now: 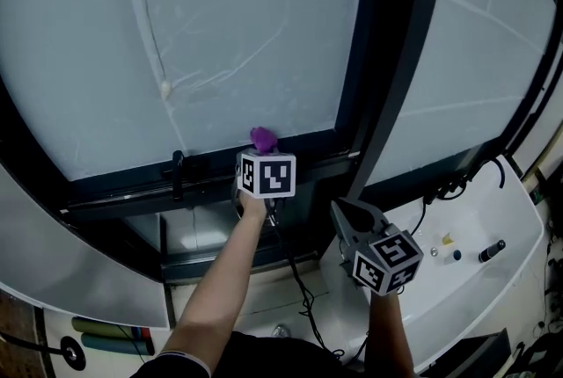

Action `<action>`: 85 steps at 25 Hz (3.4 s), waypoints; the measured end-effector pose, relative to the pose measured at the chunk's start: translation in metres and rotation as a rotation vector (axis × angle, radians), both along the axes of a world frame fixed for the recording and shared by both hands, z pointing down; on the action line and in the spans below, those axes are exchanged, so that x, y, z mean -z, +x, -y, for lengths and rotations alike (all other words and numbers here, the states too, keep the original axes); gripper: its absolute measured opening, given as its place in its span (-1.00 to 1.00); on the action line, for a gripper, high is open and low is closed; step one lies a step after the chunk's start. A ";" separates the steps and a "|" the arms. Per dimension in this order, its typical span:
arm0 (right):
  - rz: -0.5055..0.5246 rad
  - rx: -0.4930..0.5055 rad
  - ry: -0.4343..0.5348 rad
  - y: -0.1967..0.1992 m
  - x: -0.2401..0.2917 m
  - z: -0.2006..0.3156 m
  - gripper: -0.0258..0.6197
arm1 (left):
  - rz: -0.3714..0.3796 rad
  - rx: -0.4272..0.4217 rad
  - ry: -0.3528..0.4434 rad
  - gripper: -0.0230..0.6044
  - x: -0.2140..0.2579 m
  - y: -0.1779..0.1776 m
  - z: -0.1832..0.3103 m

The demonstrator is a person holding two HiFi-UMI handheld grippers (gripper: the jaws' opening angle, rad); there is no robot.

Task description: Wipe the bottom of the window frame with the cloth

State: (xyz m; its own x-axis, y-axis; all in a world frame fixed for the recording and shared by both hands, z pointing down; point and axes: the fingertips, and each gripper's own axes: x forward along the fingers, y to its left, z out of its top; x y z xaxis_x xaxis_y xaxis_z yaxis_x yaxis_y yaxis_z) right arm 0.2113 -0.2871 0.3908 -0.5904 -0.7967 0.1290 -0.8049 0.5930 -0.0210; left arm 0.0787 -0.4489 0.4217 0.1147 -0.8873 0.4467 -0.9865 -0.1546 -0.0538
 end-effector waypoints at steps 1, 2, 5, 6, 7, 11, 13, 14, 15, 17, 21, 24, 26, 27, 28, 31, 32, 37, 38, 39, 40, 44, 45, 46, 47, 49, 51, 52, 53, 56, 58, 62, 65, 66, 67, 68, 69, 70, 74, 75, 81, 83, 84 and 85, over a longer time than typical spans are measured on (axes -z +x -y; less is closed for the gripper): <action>-0.001 -0.009 0.002 0.005 0.001 0.000 -0.92 | 0.001 -0.013 -0.004 -0.61 0.000 0.008 0.002; -0.001 -0.018 0.003 0.009 0.001 0.000 -0.92 | 0.002 -0.026 -0.007 -0.61 0.000 0.016 0.004; 0.011 -0.048 0.002 0.025 0.000 0.001 -0.92 | 0.008 -0.055 -0.013 -0.61 0.000 0.038 0.010; 0.017 -0.060 0.001 0.031 0.000 0.001 -0.92 | 0.010 -0.063 -0.015 -0.61 0.000 0.045 0.012; 0.021 -0.071 0.001 0.036 0.000 0.001 -0.92 | 0.012 -0.072 -0.017 -0.61 -0.001 0.052 0.013; 0.025 -0.110 0.000 0.056 -0.001 0.001 -0.92 | 0.019 -0.103 -0.021 -0.61 -0.001 0.076 0.020; 0.030 -0.127 -0.003 0.064 -0.002 0.001 -0.92 | 0.017 -0.120 -0.023 -0.61 0.000 0.087 0.023; 0.031 -0.137 -0.004 0.068 -0.002 0.001 -0.92 | 0.016 -0.128 -0.024 -0.61 0.000 0.092 0.024; 0.032 -0.147 -0.004 0.073 -0.002 0.002 -0.92 | 0.014 -0.137 -0.024 -0.61 0.000 0.098 0.025; 0.034 -0.169 -0.004 0.082 -0.002 0.002 -0.92 | 0.011 -0.151 -0.027 -0.61 -0.001 0.110 0.028; 0.038 -0.199 -0.008 0.095 -0.003 0.003 -0.92 | 0.008 -0.181 -0.035 -0.61 0.000 0.131 0.033; 0.050 -0.219 -0.013 0.102 -0.004 0.003 -0.92 | 0.017 -0.204 -0.043 -0.61 0.000 0.147 0.037; 0.058 -0.236 -0.016 0.108 -0.006 0.002 -0.92 | 0.023 -0.222 -0.047 -0.61 -0.001 0.157 0.039; 0.061 -0.243 -0.018 0.111 -0.007 0.001 -0.92 | 0.021 -0.230 -0.050 -0.61 -0.001 0.161 0.039; 0.064 -0.250 -0.019 0.113 -0.008 0.000 -0.92 | 0.019 -0.238 -0.051 -0.61 -0.001 0.165 0.040; 0.073 -0.269 -0.022 0.117 -0.010 -0.003 -0.92 | 0.022 -0.256 -0.050 -0.61 -0.002 0.173 0.041; 0.075 -0.273 -0.023 0.117 -0.011 -0.004 -0.92 | 0.023 -0.264 -0.052 -0.61 -0.002 0.175 0.042; 0.072 -0.280 -0.013 0.111 -0.007 -0.006 -0.92 | -0.027 -0.378 -0.042 -0.61 0.012 0.169 0.014; 0.071 -0.278 -0.006 0.108 -0.005 -0.005 -0.92 | -0.041 -0.394 -0.024 -0.61 0.018 0.165 0.005; 0.074 -0.277 0.002 0.105 -0.001 -0.005 -0.92 | -0.054 -0.408 -0.006 -0.61 0.025 0.160 -0.004; 0.079 -0.278 0.013 0.100 0.003 -0.005 -0.92 | -0.065 -0.419 0.010 -0.61 0.031 0.153 -0.013; 0.108 -0.262 0.072 0.070 0.021 -0.006 -0.92 | -0.111 -0.442 0.088 -0.61 0.054 0.109 -0.051; 0.111 -0.247 0.086 0.058 0.025 -0.006 -0.92 | -0.125 -0.444 0.112 -0.61 0.061 0.095 -0.061; 0.110 -0.229 0.097 0.044 0.029 -0.006 -0.92 | -0.135 -0.441 0.134 -0.61 0.067 0.080 -0.071; 0.108 -0.210 0.106 0.030 0.033 -0.006 -0.92 | -0.141 -0.433 0.151 -0.61 0.072 0.064 -0.080; 0.111 -0.163 0.118 0.000 0.039 -0.005 -0.92 | -0.146 -0.410 0.176 -0.61 0.080 0.033 -0.097; 0.104 -0.105 0.136 -0.032 0.048 -0.003 -0.92 | -0.150 -0.384 0.191 -0.61 0.086 0.002 -0.112; 0.098 -0.076 0.146 -0.049 0.052 -0.003 -0.92 | -0.151 -0.370 0.197 -0.61 0.089 -0.013 -0.119; 0.093 -0.048 0.154 -0.066 0.057 -0.003 -0.92 | -0.148 -0.354 0.203 -0.61 0.090 -0.028 -0.125; 0.070 0.024 0.168 -0.115 0.065 -0.005 -0.92 | -0.127 -0.300 0.226 -0.61 0.095 -0.075 -0.141; 0.055 0.070 0.183 -0.148 0.070 -0.007 -0.92 | -0.114 -0.262 0.245 -0.61 0.099 -0.106 -0.151; 0.051 0.161 0.196 -0.203 0.077 -0.015 -0.92 | -0.108 -0.191 0.257 -0.61 0.095 -0.160 -0.170; 0.056 0.221 0.206 -0.236 0.082 -0.022 -0.92 | -0.146 -0.161 0.258 -0.61 0.091 -0.190 -0.180; 0.056 0.234 0.208 -0.245 0.083 -0.024 -0.92 | -0.153 -0.153 0.257 -0.61 0.090 -0.198 -0.183; 0.052 0.242 0.207 -0.251 0.082 -0.025 -0.92 | -0.153 -0.146 0.255 -0.61 0.088 -0.204 -0.185; 0.046 0.248 0.205 -0.257 0.081 -0.026 -0.92 | -0.150 -0.140 0.253 -0.61 0.086 -0.210 -0.187; 0.039 0.252 0.202 -0.261 0.080 -0.026 -0.92 | -0.147 -0.137 0.251 -0.61 0.085 -0.214 -0.188; 0.031 0.255 0.199 -0.264 0.079 -0.026 -0.92 | -0.143 -0.134 0.251 -0.61 0.083 -0.217 -0.189; 0.010 0.259 0.191 -0.271 0.075 -0.026 -0.92 | -0.125 -0.129 0.256 -0.61 0.080 -0.226 -0.191; 0.006 0.260 0.188 -0.273 0.074 -0.026 -0.92 | -0.124 -0.130 0.255 -0.61 0.079 -0.228 -0.191; -0.014 0.260 0.172 -0.274 0.069 -0.026 -0.92 | -0.136 -0.144 0.244 -0.61 0.070 -0.231 -0.193; -0.017 0.258 0.170 -0.274 0.069 -0.025 -0.92 | -0.139 -0.148 0.239 -0.61 0.068 -0.230 -0.192; -0.018 0.258 0.171 -0.274 0.069 -0.025 -0.92 | -0.139 -0.149 0.238 -0.61 0.068 -0.230 -0.192; -0.020 0.259 0.171 -0.275 0.069 -0.025 -0.92 | -0.139 -0.149 0.237 -0.61 0.067 -0.230 -0.191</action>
